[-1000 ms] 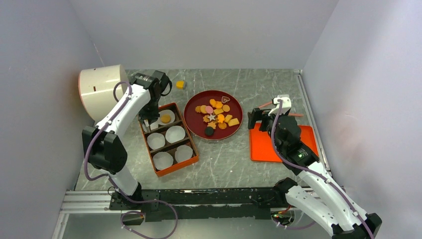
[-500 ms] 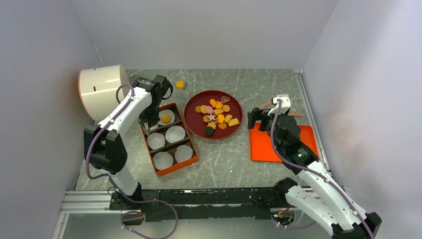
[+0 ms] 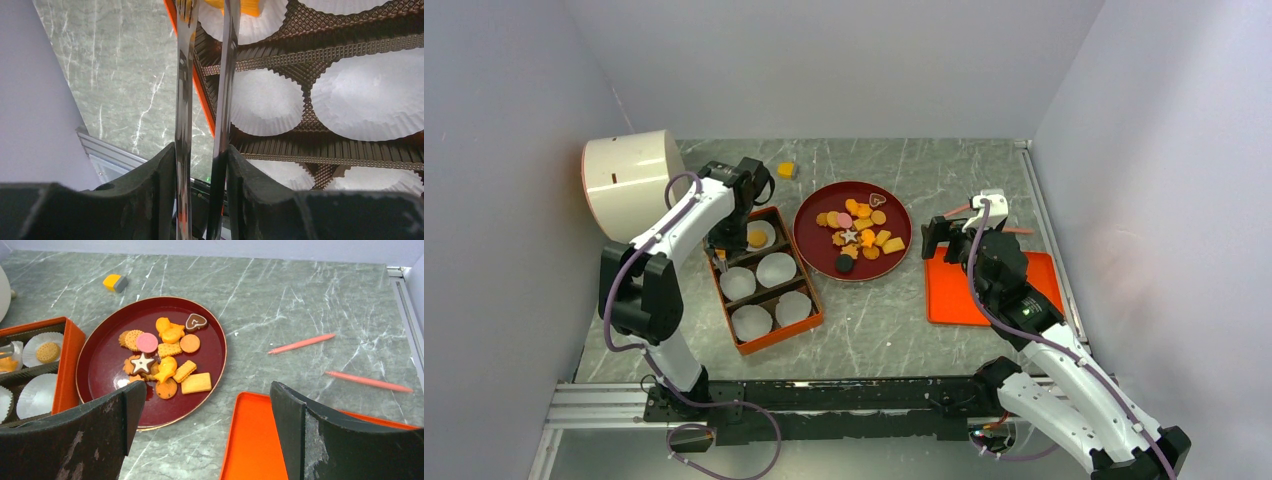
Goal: Pack the cookies
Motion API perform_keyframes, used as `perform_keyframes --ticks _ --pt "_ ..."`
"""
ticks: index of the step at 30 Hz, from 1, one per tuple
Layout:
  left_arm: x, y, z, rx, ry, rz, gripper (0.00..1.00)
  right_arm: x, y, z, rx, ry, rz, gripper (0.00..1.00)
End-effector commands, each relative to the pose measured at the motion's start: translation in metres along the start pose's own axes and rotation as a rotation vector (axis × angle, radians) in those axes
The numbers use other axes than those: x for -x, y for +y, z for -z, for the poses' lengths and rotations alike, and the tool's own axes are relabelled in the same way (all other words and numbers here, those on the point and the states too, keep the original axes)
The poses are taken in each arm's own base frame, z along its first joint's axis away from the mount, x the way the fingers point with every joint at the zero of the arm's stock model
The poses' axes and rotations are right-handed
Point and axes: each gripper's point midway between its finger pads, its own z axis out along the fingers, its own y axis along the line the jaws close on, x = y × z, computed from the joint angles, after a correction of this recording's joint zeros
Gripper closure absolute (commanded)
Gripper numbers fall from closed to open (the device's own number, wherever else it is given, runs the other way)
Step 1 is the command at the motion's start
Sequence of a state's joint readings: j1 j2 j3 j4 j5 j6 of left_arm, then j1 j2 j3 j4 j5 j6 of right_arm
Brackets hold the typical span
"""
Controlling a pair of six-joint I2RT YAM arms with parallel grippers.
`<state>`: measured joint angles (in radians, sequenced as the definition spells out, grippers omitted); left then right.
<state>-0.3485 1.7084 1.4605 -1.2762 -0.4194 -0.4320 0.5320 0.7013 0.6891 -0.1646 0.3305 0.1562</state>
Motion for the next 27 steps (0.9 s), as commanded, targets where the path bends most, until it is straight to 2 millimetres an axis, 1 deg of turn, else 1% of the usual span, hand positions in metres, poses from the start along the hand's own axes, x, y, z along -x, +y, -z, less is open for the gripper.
perform_keyframes --ticks 1,5,10,15,20,25,27 --pt "0.009 0.006 0.002 0.029 -0.043 0.015 0.57 0.028 0.003 0.001 0.015 -0.077 -0.012 0.00" --pt "0.011 0.008 0.008 0.024 -0.051 0.021 0.55 0.029 0.003 0.001 0.014 -0.077 -0.008 0.00" --pt "0.018 0.010 0.021 0.007 -0.076 0.033 0.55 0.028 0.004 0.000 0.017 -0.074 -0.008 0.00" --pt "0.020 0.004 0.029 -0.058 -0.097 0.034 0.55 0.030 0.006 -0.001 0.023 -0.074 -0.010 0.00" --pt "0.025 -0.001 0.044 -0.129 -0.138 0.035 0.55 0.032 0.006 0.000 0.020 -0.074 -0.006 0.00" --pt "0.030 -0.006 0.060 -0.201 -0.188 -0.003 0.55 0.033 0.005 0.000 0.015 -0.071 -0.005 0.00" --pt "0.032 -0.009 0.069 -0.241 -0.222 -0.020 0.55 0.034 0.004 0.001 0.012 -0.071 -0.007 0.00"
